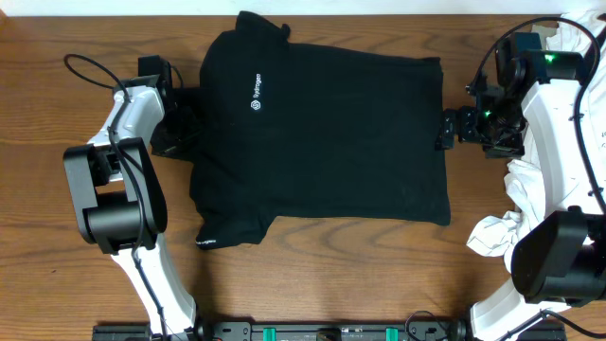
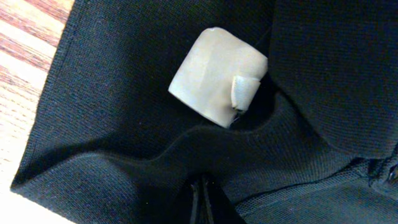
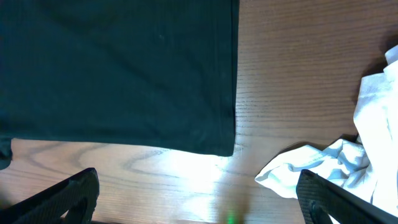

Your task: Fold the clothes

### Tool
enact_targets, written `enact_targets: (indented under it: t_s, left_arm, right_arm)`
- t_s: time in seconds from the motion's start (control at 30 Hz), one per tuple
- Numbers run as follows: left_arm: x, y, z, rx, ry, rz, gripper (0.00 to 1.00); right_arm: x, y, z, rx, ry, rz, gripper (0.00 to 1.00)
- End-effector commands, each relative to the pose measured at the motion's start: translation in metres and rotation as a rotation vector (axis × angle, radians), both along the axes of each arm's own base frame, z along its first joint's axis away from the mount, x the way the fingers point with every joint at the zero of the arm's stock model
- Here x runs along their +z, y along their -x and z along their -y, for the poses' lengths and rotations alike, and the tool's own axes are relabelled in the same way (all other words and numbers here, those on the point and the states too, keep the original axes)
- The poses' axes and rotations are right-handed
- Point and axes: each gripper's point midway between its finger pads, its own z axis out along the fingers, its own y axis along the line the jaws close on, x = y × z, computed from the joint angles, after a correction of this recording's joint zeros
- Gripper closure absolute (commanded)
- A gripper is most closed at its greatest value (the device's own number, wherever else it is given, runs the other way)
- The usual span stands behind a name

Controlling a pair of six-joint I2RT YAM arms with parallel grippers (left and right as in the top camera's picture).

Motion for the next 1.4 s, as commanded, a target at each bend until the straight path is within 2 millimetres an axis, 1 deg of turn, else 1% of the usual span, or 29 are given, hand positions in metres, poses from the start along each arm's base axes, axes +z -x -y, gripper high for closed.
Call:
enact_targets:
  t_s: [0.0, 0.03, 0.07, 0.1, 0.13, 0.17, 0.2, 0.23, 0.27, 1.0, 1.13, 1.23, 1.3, 1.37]
  left_arm:
    - [-0.040, 0.032, -0.015, 0.042, -0.054, -0.148, 0.94]
    - [-0.040, 0.032, -0.015, 0.043, -0.054, -0.148, 0.92]
    - [-0.040, 0.032, -0.015, 0.042, -0.054, -0.148, 0.87]
    - [-0.040, 0.033, -0.015, 0.041, -0.054, -0.149, 0.74]
    - [-0.040, 0.034, -0.015, 0.042, -0.053, -0.153, 0.55]
    - [-0.040, 0.034, -0.015, 0.042, -0.053, -0.156, 0.43]
    - [-0.040, 0.035, -0.015, 0.041, -0.052, -0.159, 0.21]
    - [-0.040, 0.035, -0.015, 0.041, -0.052, -0.158, 0.05]
    - [-0.040, 0.035, -0.015, 0.041, -0.052, -0.159, 0.02]
    - [-0.040, 0.035, -0.015, 0.041, -0.053, -0.157, 0.02]
    - [-0.041, 0.022, -0.017, 0.043, -0.060, -0.106, 0.02]
    - [-0.041, 0.022, -0.017, 0.044, -0.059, -0.105, 0.02]
    - [-0.040, 0.018, -0.017, 0.038, -0.062, -0.090, 0.02]
    - [-0.033, 0.015, -0.012, 0.011, -0.034, -0.077, 0.02]
  right_arm:
    - [0.004, -0.003, -0.002, 0.018, -0.003, 0.019, 0.01]
    - [0.004, -0.003, -0.002, 0.018, -0.003, 0.019, 0.01]
    - [0.004, -0.003, -0.002, 0.018, -0.003, 0.019, 0.01]
    - [0.004, -0.003, -0.002, 0.018, -0.003, 0.019, 0.01]
    - [0.004, -0.003, -0.002, 0.018, -0.003, 0.019, 0.01]
    - [0.004, -0.003, -0.002, 0.018, -0.003, 0.019, 0.01]
    - [0.004, -0.003, -0.002, 0.018, -0.003, 0.019, 0.01]
    - [0.004, -0.003, -0.002, 0.018, -0.003, 0.019, 0.01]
    - [0.004, -0.003, -0.002, 0.018, -0.003, 0.019, 0.01]
    - [0.004, -0.006, -0.001, 0.018, -0.002, 0.034, 0.01]
    - [0.004, -0.006, -0.001, 0.018, -0.002, 0.034, 0.01]
    - [0.004, -0.006, -0.001, 0.017, -0.002, 0.034, 0.01]
    - [0.004, -0.006, -0.001, 0.017, -0.002, 0.034, 0.01]
    - [0.004, -0.006, -0.001, 0.017, -0.002, 0.034, 0.01]
